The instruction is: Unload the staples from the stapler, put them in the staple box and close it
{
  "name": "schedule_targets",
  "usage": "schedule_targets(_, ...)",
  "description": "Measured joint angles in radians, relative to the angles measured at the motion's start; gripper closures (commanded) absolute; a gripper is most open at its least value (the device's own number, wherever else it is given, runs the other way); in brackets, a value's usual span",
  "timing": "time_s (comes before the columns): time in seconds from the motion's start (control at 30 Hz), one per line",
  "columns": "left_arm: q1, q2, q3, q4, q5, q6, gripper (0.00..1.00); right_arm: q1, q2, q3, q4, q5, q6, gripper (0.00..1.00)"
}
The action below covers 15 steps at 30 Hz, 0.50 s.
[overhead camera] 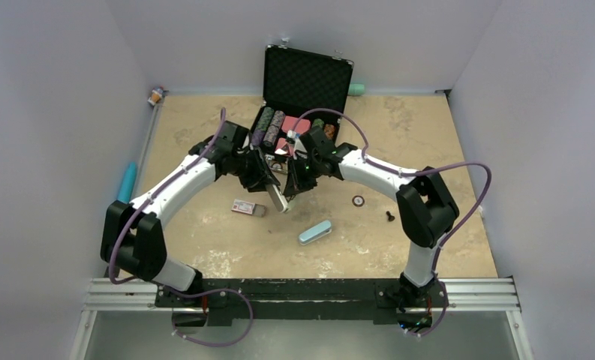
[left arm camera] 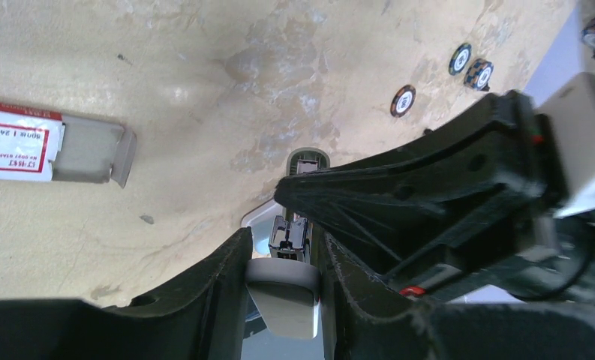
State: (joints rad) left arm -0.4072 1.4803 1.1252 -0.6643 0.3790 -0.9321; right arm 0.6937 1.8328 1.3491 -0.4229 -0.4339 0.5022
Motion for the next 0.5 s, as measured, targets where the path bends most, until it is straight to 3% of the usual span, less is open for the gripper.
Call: schedule_targets(0.5, -0.002, 0.111, 0.076, -0.054, -0.073, 0.000, 1.00, 0.000, 0.016, -0.106, 0.005, -0.011, -0.051, 1.00)
